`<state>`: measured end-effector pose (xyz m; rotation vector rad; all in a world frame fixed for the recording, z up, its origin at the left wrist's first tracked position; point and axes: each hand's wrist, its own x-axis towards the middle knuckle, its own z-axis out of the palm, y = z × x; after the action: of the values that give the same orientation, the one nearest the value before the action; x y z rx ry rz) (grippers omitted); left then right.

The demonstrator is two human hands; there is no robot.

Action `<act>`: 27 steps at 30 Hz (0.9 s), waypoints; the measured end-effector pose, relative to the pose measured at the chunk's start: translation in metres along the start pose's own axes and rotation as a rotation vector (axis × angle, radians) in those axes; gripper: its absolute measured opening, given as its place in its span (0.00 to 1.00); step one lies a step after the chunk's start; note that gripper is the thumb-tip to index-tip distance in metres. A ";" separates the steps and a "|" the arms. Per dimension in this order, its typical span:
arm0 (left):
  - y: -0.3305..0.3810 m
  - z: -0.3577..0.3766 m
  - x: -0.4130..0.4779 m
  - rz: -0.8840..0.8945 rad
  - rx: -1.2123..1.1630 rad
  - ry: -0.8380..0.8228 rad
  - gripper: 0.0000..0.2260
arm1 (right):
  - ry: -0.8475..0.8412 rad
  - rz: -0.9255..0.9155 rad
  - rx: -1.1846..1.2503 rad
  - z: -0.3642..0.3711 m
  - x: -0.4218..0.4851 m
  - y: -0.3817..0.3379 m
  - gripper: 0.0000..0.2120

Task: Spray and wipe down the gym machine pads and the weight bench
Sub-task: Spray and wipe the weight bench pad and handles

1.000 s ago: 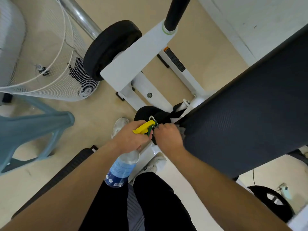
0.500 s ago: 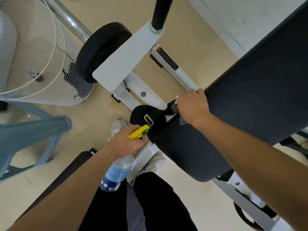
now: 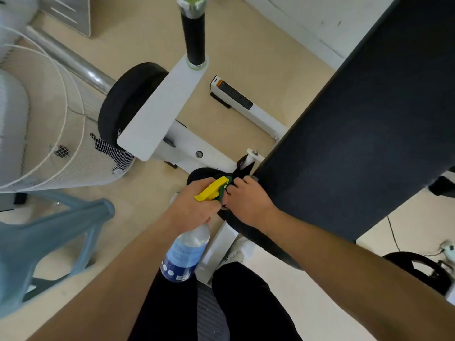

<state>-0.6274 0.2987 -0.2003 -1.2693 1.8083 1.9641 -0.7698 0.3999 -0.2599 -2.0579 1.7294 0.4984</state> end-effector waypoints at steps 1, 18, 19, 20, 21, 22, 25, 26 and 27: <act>0.006 0.002 0.002 -0.001 -0.012 -0.010 0.09 | 0.015 0.021 -0.026 -0.011 -0.002 0.015 0.12; 0.121 -0.002 0.042 0.053 0.042 -0.049 0.11 | -0.045 0.275 -0.009 -0.072 -0.023 0.070 0.15; 0.132 -0.004 0.045 0.072 0.061 -0.059 0.10 | -0.027 0.295 -0.005 -0.083 -0.026 0.084 0.14; 0.146 -0.006 0.051 0.095 0.076 -0.069 0.09 | 0.007 0.347 0.009 -0.098 -0.031 0.104 0.13; 0.159 -0.007 0.055 0.114 0.083 -0.075 0.08 | 0.052 0.410 0.021 -0.115 -0.038 0.126 0.12; 0.173 -0.008 0.061 0.132 0.082 -0.081 0.09 | 0.103 0.477 0.021 -0.133 -0.046 0.151 0.12; 0.218 -0.006 0.082 0.183 0.099 -0.089 0.11 | 0.287 0.734 0.052 -0.185 -0.070 0.224 0.14; 0.236 -0.003 0.090 0.199 0.109 -0.091 0.11 | 0.365 0.844 0.091 -0.200 -0.079 0.246 0.15; 0.252 0.000 0.098 0.217 0.112 -0.092 0.12 | 0.450 0.950 0.155 -0.212 -0.088 0.265 0.15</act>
<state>-0.8496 0.1989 -0.0836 -0.9700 2.0516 1.9582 -1.0433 0.3239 -0.0537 -1.1777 2.8769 0.1294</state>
